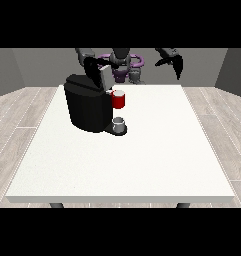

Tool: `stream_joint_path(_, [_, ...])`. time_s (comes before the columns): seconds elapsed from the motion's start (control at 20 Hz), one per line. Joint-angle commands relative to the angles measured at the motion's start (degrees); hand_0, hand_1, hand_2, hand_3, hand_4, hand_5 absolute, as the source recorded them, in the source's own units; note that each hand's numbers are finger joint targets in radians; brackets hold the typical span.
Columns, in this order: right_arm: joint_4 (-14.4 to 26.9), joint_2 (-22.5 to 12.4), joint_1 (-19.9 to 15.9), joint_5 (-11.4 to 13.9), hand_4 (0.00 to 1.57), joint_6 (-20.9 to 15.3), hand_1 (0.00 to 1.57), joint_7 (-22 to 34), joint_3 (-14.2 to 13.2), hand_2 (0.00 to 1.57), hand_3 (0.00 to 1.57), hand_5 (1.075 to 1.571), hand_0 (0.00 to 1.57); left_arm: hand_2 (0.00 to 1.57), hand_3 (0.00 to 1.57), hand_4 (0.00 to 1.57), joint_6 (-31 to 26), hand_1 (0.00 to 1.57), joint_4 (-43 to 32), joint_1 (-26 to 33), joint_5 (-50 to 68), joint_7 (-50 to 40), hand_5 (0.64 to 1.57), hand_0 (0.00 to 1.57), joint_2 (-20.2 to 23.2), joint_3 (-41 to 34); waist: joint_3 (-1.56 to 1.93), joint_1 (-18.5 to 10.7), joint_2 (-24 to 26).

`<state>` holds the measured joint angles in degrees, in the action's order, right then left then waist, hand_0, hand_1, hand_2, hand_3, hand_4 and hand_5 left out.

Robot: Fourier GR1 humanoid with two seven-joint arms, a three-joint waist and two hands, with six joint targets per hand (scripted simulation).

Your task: Insert the coffee pod into the coffee machine and close the lid

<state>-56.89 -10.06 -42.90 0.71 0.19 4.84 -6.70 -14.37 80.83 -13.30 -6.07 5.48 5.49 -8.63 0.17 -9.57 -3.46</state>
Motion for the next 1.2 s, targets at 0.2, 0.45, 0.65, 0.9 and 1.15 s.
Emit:
stream_joint_path(0.2, [0.33, -0.18, -5.96, 1.75, 0.0, 1.12, 0.0, -0.48, 1.92, 0.0, 0.0, 1.571, 0.0, 0.0, 0.0, 0.39, 0.55, 0.0, 1.8, -1.89, -0.78, -2.84, 1.571, 0.0, -0.66, 2.08, -0.16, -2.87, -1.18])
stream_joint_path(0.45, [-0.68, 1.74, -5.91, 4.99, 0.0, -1.35, 0.0, -0.44, 4.75, 0.0, 0.0, 1.571, 0.0, 0.0, 0.0, 0.38, 0.35, 0.0, 1.49, -0.67, -1.25, -1.08, 1.571, 0.0, -1.07, 3.02, -0.17, -4.61, -1.91])
stream_joint_path(0.65, [-3.41, -0.23, -12.23, 6.76, 0.08, -2.65, 0.0, 5.37, 5.34, 0.0, 0.0, 1.571, 0.0, 0.0, 0.0, 0.33, -0.6, 0.0, -0.09, -1.7, -1.35, 1.34, 1.571, 0.0, -2.0, 4.47, -0.24, -8.13, -3.81])
stream_joint_path(0.9, [-6.97, -2.53, -14.28, 7.04, 0.27, -1.92, 0.0, 8.67, 5.2, 0.0, 0.0, 1.571, 0.0, 0.0, 0.0, 0.41, -0.67, 0.0, -0.18, -5.0, -0.89, 2.22, 1.571, 0.0, -1.35, 3.75, -0.24, -10.14, -6.04])
stream_joint_path(1.15, [-9.22, -3.31, -14.58, 7.2, 0.1, -2.49, 0.0, 11.79, 4.86, 0.0, 0.0, 1.571, 0.0, 0.0, 0.0, 0.4, -1.16, 0.0, 0.81, -8.1, -1.14, 1.12, 1.571, 0.0, -0.79, 4.29, -0.16, -13.31, -8.18])
